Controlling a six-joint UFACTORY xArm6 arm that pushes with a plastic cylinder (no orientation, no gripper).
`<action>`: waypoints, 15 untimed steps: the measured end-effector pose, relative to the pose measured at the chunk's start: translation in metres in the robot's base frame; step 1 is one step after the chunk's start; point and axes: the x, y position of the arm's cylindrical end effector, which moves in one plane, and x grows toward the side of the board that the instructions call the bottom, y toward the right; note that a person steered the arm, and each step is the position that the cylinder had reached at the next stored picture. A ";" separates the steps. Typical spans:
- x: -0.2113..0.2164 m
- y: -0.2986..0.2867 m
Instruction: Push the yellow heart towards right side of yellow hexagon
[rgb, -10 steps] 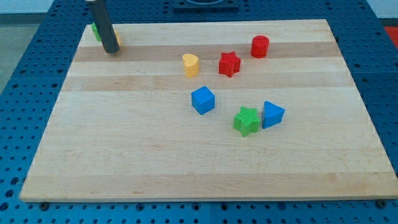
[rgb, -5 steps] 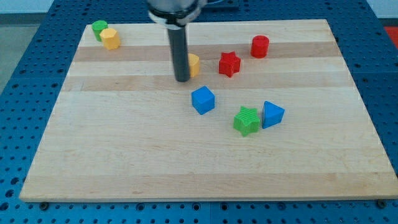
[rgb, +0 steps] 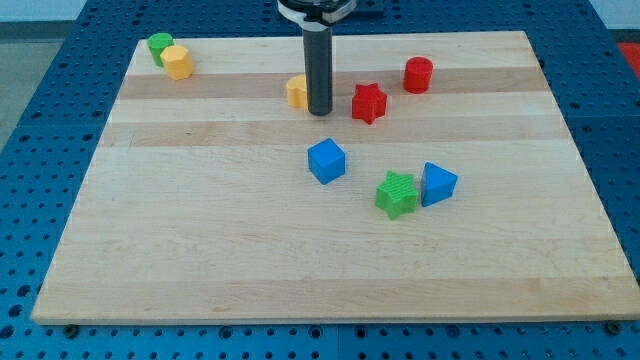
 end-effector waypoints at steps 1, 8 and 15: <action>-0.014 -0.012; -0.099 -0.035; -0.071 -0.117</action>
